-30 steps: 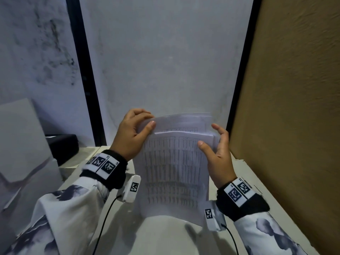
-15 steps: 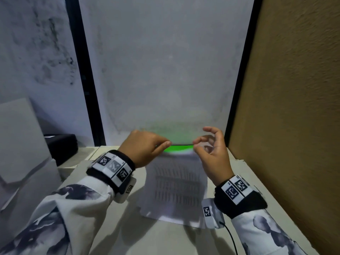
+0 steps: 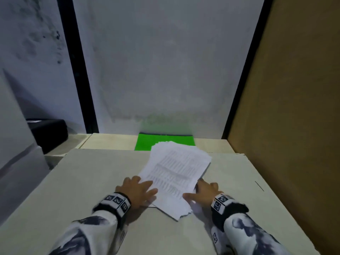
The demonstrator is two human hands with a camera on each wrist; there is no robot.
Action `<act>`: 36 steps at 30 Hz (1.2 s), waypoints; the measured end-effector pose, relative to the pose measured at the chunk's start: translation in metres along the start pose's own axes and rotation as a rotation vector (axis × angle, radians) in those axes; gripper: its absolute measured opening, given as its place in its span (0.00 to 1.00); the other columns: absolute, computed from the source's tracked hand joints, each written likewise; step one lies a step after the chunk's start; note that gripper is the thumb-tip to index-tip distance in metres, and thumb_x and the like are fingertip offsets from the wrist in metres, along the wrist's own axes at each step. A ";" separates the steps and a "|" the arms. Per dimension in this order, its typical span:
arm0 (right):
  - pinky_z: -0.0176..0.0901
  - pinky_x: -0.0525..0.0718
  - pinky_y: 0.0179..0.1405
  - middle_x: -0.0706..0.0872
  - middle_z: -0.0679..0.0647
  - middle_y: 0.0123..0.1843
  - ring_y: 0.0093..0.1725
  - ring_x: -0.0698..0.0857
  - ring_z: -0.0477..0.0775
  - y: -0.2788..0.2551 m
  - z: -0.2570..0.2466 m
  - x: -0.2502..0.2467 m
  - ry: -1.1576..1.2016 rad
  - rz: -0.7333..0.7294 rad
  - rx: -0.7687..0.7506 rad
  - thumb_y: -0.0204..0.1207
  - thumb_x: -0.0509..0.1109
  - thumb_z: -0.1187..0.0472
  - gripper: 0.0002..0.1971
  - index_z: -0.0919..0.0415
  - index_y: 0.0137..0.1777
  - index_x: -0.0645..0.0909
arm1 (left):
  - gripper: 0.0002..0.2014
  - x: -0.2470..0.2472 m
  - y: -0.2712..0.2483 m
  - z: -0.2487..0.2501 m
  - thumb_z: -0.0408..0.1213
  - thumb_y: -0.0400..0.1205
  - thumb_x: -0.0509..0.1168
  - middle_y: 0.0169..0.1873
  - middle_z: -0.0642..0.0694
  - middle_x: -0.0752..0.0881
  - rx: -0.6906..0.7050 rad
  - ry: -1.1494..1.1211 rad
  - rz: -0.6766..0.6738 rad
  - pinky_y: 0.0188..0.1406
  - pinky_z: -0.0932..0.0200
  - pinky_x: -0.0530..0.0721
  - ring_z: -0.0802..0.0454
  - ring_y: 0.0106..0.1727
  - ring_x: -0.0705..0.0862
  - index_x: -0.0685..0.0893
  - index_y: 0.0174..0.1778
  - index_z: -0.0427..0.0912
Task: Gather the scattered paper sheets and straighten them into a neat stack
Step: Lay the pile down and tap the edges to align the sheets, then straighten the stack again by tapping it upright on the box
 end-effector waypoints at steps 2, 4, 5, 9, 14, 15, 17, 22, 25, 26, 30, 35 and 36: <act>0.56 0.72 0.62 0.85 0.44 0.65 0.71 0.78 0.63 0.011 -0.001 0.001 0.034 0.041 0.030 0.58 0.70 0.31 0.31 0.37 0.62 0.71 | 0.38 -0.005 0.006 0.013 0.75 0.73 0.31 0.76 0.54 0.70 0.040 0.049 -0.021 0.61 0.43 0.73 0.35 0.69 0.71 0.69 0.70 0.64; 0.55 0.78 0.68 0.88 0.48 0.63 0.68 0.84 0.61 0.006 -0.007 -0.010 0.252 0.090 0.023 0.66 0.79 0.46 0.26 0.46 0.63 0.77 | 0.28 -0.011 0.015 0.017 0.68 0.81 0.46 0.75 0.55 0.70 -0.001 0.116 -0.072 0.65 0.46 0.73 0.37 0.72 0.71 0.75 0.72 0.63; 0.55 0.81 0.70 0.89 0.50 0.64 0.66 0.86 0.60 0.009 -0.006 -0.016 0.435 0.125 0.033 0.68 0.81 0.55 0.23 0.53 0.63 0.80 | 0.22 -0.016 0.018 0.018 0.63 0.83 0.54 0.75 0.52 0.69 -0.020 0.074 -0.098 0.70 0.48 0.73 0.38 0.73 0.73 0.78 0.70 0.62; 0.51 0.83 0.62 0.84 0.61 0.71 0.68 0.84 0.66 0.015 -0.002 -0.029 0.710 0.143 0.263 0.73 0.81 0.58 0.31 0.67 0.73 0.76 | 0.23 -0.018 0.035 0.024 0.58 0.82 0.62 0.71 0.39 0.68 -0.145 -0.154 -0.053 0.70 0.49 0.77 0.36 0.67 0.80 0.78 0.69 0.49; 0.53 0.84 0.64 0.85 0.67 0.71 0.71 0.84 0.68 0.018 0.001 -0.039 0.730 0.092 0.296 0.75 0.79 0.55 0.27 0.70 0.70 0.82 | 0.29 -0.011 0.039 0.030 0.54 0.82 0.62 0.70 0.35 0.72 -0.262 -0.168 0.035 0.59 0.47 0.78 0.34 0.67 0.79 0.67 0.73 0.40; 0.53 0.83 0.66 0.84 0.67 0.72 0.72 0.83 0.68 0.018 0.001 -0.041 0.746 0.094 0.291 0.75 0.78 0.55 0.28 0.70 0.71 0.82 | 0.29 -0.011 0.040 0.032 0.54 0.82 0.63 0.70 0.35 0.72 -0.267 -0.161 0.027 0.60 0.47 0.78 0.35 0.67 0.79 0.67 0.73 0.39; 0.52 0.82 0.67 0.82 0.68 0.75 0.75 0.81 0.68 0.017 0.000 -0.044 0.758 0.075 0.297 0.77 0.77 0.55 0.29 0.71 0.73 0.79 | 0.29 -0.013 0.042 0.038 0.55 0.82 0.63 0.69 0.37 0.76 -0.259 -0.188 0.016 0.59 0.50 0.79 0.38 0.66 0.81 0.71 0.71 0.38; 0.51 0.79 0.66 0.78 0.66 0.79 0.74 0.80 0.68 0.020 -0.003 -0.050 0.772 0.048 0.312 0.79 0.76 0.59 0.20 0.66 0.68 0.82 | 0.16 -0.018 0.036 0.040 0.51 0.77 0.65 0.33 0.49 0.79 -0.269 -0.359 0.005 0.45 0.57 0.78 0.43 0.43 0.82 0.73 0.33 0.44; 0.47 0.81 0.52 0.80 0.64 0.75 0.64 0.82 0.66 0.019 -0.004 -0.057 0.836 0.027 0.329 0.79 0.77 0.61 0.25 0.73 0.72 0.78 | 0.16 -0.014 0.030 0.046 0.54 0.67 0.66 0.36 0.48 0.83 -0.288 -0.390 -0.029 0.49 0.53 0.85 0.43 0.44 0.86 0.76 0.35 0.45; 0.48 0.83 0.51 0.81 0.62 0.73 0.64 0.82 0.67 0.023 -0.002 -0.055 0.823 0.042 0.326 0.78 0.77 0.61 0.26 0.73 0.73 0.78 | 0.18 -0.013 0.027 0.050 0.56 0.64 0.66 0.39 0.48 0.84 -0.284 -0.367 -0.033 0.50 0.52 0.86 0.43 0.46 0.87 0.78 0.38 0.45; 0.50 0.79 0.55 0.82 0.66 0.73 0.60 0.84 0.68 0.028 0.004 -0.054 0.786 0.011 0.333 0.78 0.77 0.58 0.26 0.70 0.72 0.80 | 0.29 -0.007 0.026 0.058 0.59 0.68 0.67 0.56 0.43 0.71 -0.328 -0.220 0.004 0.58 0.48 0.77 0.40 0.65 0.72 0.78 0.59 0.44; 0.50 0.73 0.56 0.79 0.63 0.73 0.66 0.83 0.67 0.031 0.006 -0.052 0.810 -0.075 0.311 0.82 0.72 0.53 0.21 0.61 0.72 0.83 | 0.38 -0.002 0.024 0.062 0.65 0.63 0.64 0.57 0.43 0.69 -0.276 -0.149 -0.033 0.65 0.45 0.76 0.40 0.62 0.69 0.80 0.65 0.47; 0.50 0.72 0.59 0.77 0.61 0.76 0.74 0.79 0.67 0.040 0.011 -0.046 0.785 -0.081 0.291 0.82 0.72 0.53 0.17 0.56 0.69 0.85 | 0.38 0.000 0.022 0.063 0.65 0.61 0.63 0.58 0.44 0.69 -0.262 -0.144 -0.041 0.65 0.44 0.77 0.40 0.62 0.69 0.80 0.65 0.49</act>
Point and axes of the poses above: each hand's wrist, its own y-axis towards the middle knuckle, its own x-axis out of the palm, z = x × y, the point moved 2 cm from there along y, towards the middle knuckle
